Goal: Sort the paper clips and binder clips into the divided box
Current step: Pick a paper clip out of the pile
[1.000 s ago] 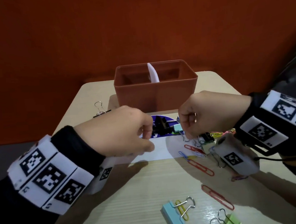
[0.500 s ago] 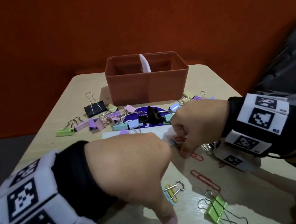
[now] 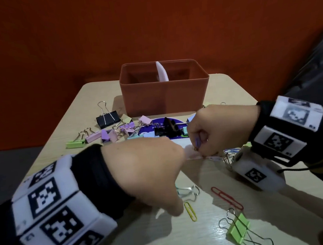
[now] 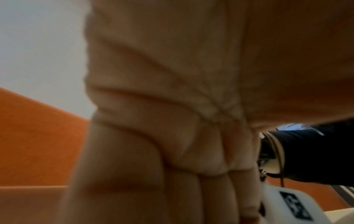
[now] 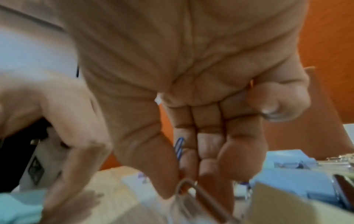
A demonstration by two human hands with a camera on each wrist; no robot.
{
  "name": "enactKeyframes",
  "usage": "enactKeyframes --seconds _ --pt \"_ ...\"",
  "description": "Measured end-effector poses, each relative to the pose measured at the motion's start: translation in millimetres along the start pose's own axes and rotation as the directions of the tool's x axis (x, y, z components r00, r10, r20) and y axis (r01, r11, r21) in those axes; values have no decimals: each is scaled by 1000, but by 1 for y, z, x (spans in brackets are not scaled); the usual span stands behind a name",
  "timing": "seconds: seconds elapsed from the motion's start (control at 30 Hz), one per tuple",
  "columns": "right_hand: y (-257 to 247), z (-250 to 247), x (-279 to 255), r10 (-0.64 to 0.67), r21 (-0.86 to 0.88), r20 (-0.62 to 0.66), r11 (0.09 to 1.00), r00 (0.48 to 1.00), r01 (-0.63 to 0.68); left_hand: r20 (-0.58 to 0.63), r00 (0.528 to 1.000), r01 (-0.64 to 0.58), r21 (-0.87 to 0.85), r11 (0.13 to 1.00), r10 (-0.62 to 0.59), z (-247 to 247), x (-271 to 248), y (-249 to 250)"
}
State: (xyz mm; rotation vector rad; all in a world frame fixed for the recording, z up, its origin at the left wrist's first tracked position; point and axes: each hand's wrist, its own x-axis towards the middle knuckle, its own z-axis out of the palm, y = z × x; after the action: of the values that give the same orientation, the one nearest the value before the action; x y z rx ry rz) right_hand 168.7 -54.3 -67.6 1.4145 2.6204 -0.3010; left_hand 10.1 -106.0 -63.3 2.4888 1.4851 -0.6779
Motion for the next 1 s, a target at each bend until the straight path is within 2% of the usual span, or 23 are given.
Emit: enactKeyframes --seconds 0.07,0.2,0.3,0.4,0.47,0.6,0.7,0.8,0.87,0.93,1.0 --pt "10 -6 -3 20 109 -60 994 998 -13 -72 997 -45 -40 998 42 0 4 -12" --pt "29 -6 -4 76 447 -119 895 990 -15 -170 985 8 -78 997 -21 -3 10 -39" --pt "36 -1 -3 100 642 -101 766 990 -12 -220 973 46 -109 993 -69 -4 16 -54" --pt "41 3 0 124 827 -70 562 990 -12 -218 968 98 -115 989 -121 -1 21 -62" --pt "44 5 3 111 877 -36 480 993 -22 -216 966 120 -107 987 -141 -1 21 -61" --pt "43 10 4 74 909 -4 416 997 -28 -211 964 151 -54 987 -159 1 23 -59" --pt "42 15 7 54 961 41 272 998 -54 -287 948 155 36 987 -138 1 20 -54" --pt "43 18 12 20 990 119 79 993 -120 -372 928 45 59 997 -20 2 13 -39" --pt "44 19 13 -11 987 162 10 987 -162 -339 936 -85 29 996 90 5 9 -22" --pt "43 19 12 -36 985 175 -5 984 -175 -282 939 -197 19 980 195 7 5 -6" --pt "43 20 12 -29 986 159 51 987 -158 -252 928 -275 36 961 275 11 3 6"
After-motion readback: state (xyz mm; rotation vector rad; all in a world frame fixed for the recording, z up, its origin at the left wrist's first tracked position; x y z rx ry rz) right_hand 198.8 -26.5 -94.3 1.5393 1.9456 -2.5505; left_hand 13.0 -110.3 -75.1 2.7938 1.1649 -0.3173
